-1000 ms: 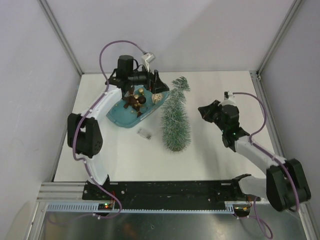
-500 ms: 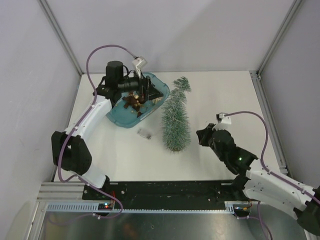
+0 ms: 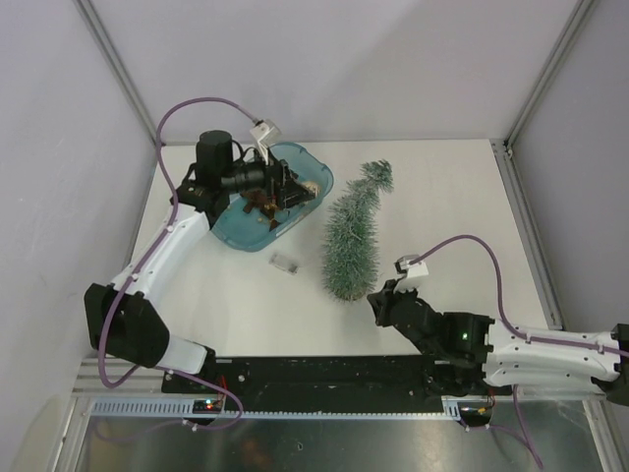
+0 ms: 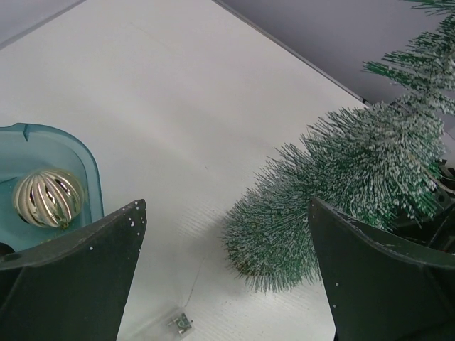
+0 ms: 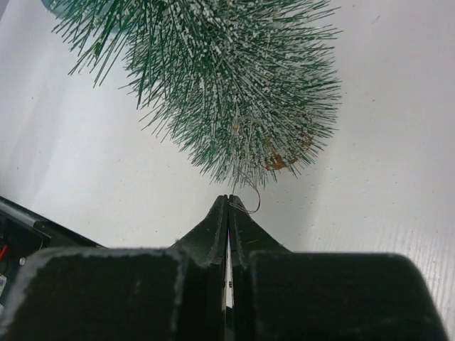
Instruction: Decorate the small christmas tree
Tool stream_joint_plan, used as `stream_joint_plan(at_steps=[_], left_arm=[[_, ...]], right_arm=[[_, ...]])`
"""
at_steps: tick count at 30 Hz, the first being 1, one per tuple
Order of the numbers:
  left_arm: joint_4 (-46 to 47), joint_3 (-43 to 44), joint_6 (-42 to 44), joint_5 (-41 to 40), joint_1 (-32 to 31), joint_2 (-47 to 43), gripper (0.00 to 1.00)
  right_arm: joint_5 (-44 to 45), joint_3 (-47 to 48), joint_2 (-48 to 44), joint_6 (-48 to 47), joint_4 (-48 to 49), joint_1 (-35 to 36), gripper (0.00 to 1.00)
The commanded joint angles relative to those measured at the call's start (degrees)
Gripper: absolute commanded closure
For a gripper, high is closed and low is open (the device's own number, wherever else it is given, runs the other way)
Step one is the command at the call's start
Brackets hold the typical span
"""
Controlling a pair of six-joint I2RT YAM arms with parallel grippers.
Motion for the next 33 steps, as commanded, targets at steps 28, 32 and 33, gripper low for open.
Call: stream_joint_plan(at_steps=[28,32,33], left_arm=[[0.37,-2.01,-2.85,-10.39,0.73,-4.93,0.00],[-2.46,-0.26,-2.69,-15.52,1.47,-4.07,0.00],[-3.63,0.51,-2.39,-17.52,1.60,-3.40,0.00]], right_arm=[[-0.88,0.71,11.93,-3.73,8.73,3.22,0.31],[0.52,-0.86,6.50,-0.04,2.37,6.73,0.28],[0.78,-1.34,4.21,0.92,0.67,7.59,0.27]])
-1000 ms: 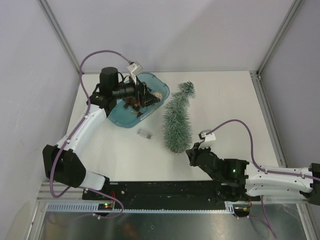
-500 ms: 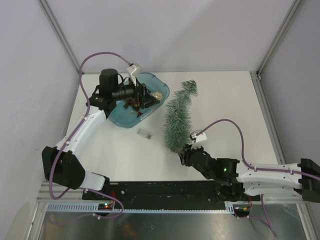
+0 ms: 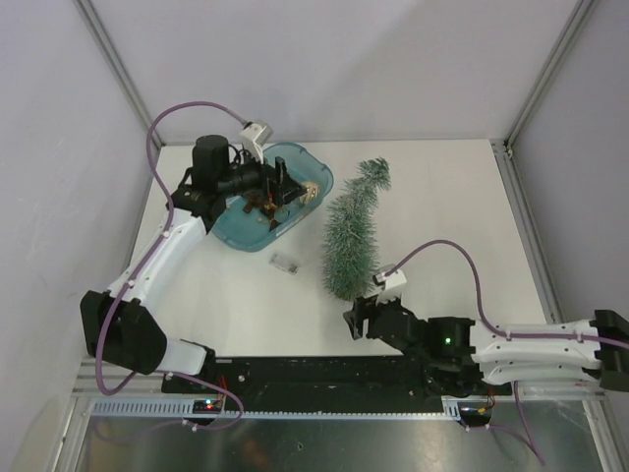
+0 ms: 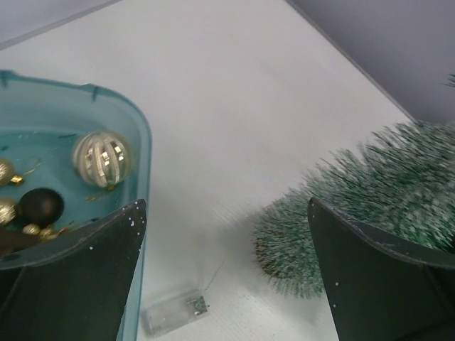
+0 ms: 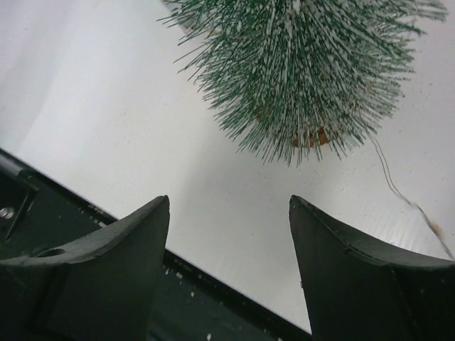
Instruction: Decorate the small christmas tree
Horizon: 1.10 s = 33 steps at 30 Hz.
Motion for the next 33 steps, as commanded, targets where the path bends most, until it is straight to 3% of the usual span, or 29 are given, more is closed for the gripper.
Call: stream_joint_plan(at_steps=[1,10,21,25,28,33], left_arm=[[-4.33,3.92,-0.11,-8.43,1.31,-0.32,0.00],[-7.24,5.40,2.73,-16.02,4.95,1.44,0.00],[-9.67,9.71,9.21,-25.38,6.73,11.71,0.00],[-9.87,14.64,11.13,-27.82,7.27,19.83,0.01],[-9.94,18.26,10.63,-28.61,8.16,25.15,0.06],[-10.49,20.70,9.47,-30.50,9.05,30.45,0.29]], right_arm=[[3.60,-1.49,-7.95,6.24,-8.59,3.41,0.26],[9.67,1.10,-23.66,15.72,-25.74,8.25,0.16],[28.43,23.82,-18.59,13.51,-42.52,7.13,0.14],[30.58,28.33,-20.95,5.72,-38.74,4.85,0.15],[30.08,29.31,-20.67,2.17,-36.79,2.79,0.16],[27.19,30.30,-17.13,-0.46,-35.95,-1.91,0.16]])
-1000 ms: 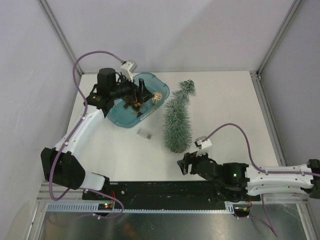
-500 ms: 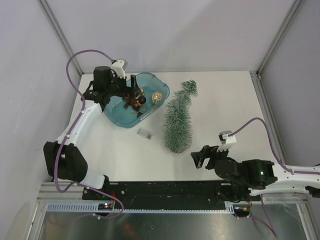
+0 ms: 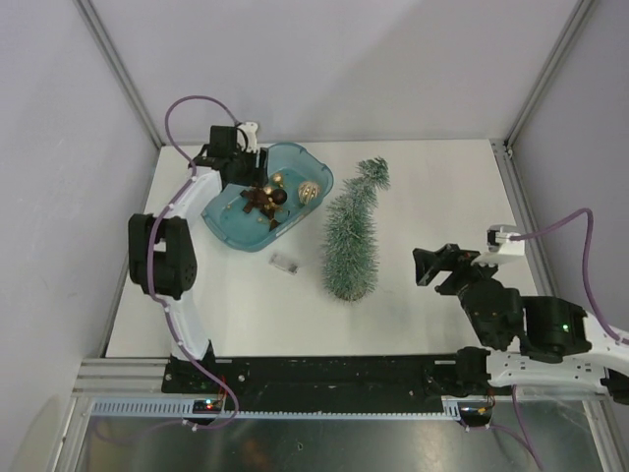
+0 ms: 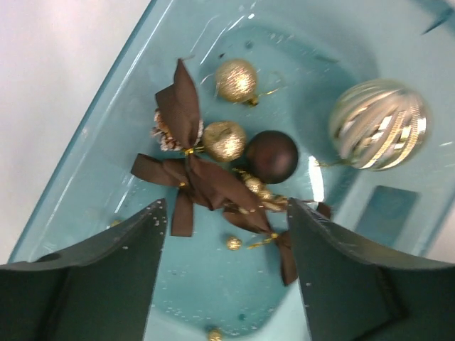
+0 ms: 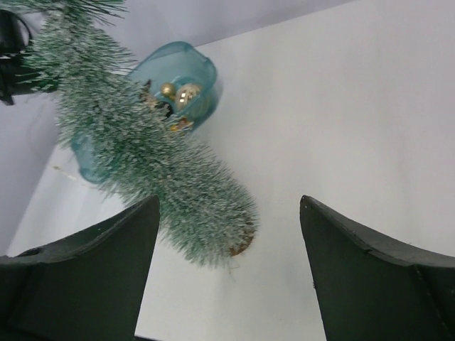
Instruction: Decorate the small christmas tree
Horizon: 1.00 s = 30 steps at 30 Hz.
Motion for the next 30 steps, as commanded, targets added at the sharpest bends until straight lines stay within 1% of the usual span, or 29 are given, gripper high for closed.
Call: stream_joint_plan(at_steps=[1,3,5,9,13,16,22,24,27,30], left_arm=[[-0.79,3.96,0.23,-2.93,1.28,2.95,0.34],[-1.03,4.56,-0.04,-3.03,1.58,4.58,0.43],[-1.27,5.39,-0.17,-2.83,1.77,6.28,0.46],[-2.39,7.90,-0.58,-1.90,1.84,9.85,0.46],[-3.40,9.72,-1.15,-0.72,1.79,12.42,0.43],[-3.69,9.55,-1.25,1.78,1.85,12.61,0.41],[-4.19,8.91,-0.83,5.44,1.39,12.30,0.49],[-4.41,8.63,-0.11,6.73,0.77,11.01,0.45],[-4.39,9.45,0.94,9.10,-0.92,8.60,0.36],[-4.35,12.15,3.00,10.66,-3.63,8.46,0.26]], right_arm=[[-1.16,1.52,3.70,-4.76,1.89,-4.63,0.16],[-4.86,1.49,4.70,-6.32,3.01,-7.91,0.17],[-8.67,1.44,5.52,-7.42,3.91,-11.40,0.17],[-14.01,0.91,6.30,-9.32,5.94,-16.04,0.18],[-15.76,0.17,6.46,-9.70,6.84,-17.09,0.18],[-16.58,-0.48,6.53,-9.61,7.01,-17.64,0.18],[-18.42,-0.88,6.76,-10.75,7.94,-19.65,0.18],[-19.28,-0.93,6.81,-10.96,7.95,-20.69,0.18],[-20.38,-1.42,6.82,-11.00,8.12,-21.96,0.18],[-21.73,-1.91,7.17,-11.02,8.58,-23.10,0.18]])
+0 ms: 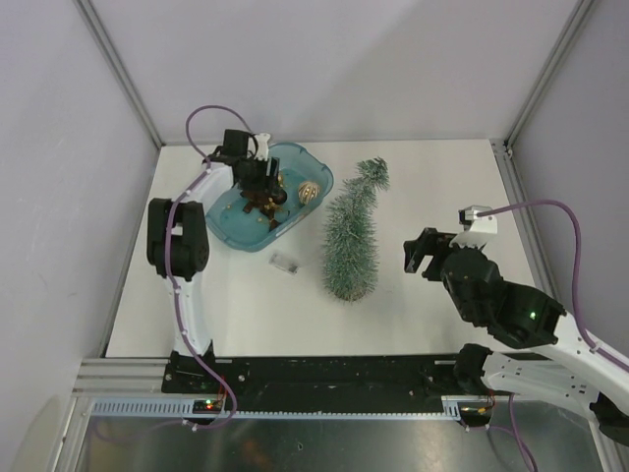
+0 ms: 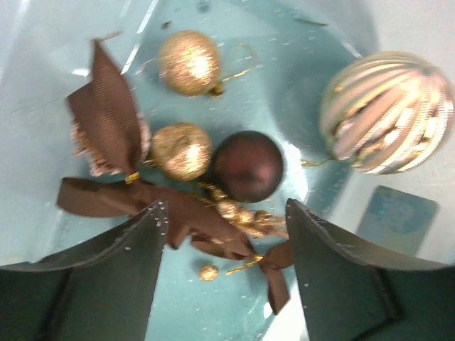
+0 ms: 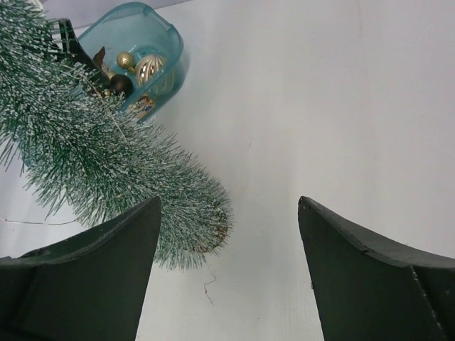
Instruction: Decorate the small christmas tree
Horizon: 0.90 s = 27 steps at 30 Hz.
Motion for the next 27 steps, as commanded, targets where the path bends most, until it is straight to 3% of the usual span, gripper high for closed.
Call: stream_joint_plan(at_steps=[1,7,16,27], left_arm=[[0.26,5.83,3.39,4.82,-4.47,-3.96,0.23],[0.16,13.07,3.31,8.83,-7.80,2.31,0.02],[0.15,18.12,4.01,10.90,-9.12,8.65,0.00],[0.18,14.55,4.33,8.51,-9.21,10.07,0.01]], right_arm=[[-2.23,-0.68,0.53,-0.89,2.25,-1.56,0.18],[-2.39,-1.04,0.59,-0.21,2.34,-2.08,0.17],[-1.46,-1.06,0.24,-0.37,2.16,-2.22,0.16],[-1.56,-1.02,0.43,-0.78,2.25,-2.97,0.16]])
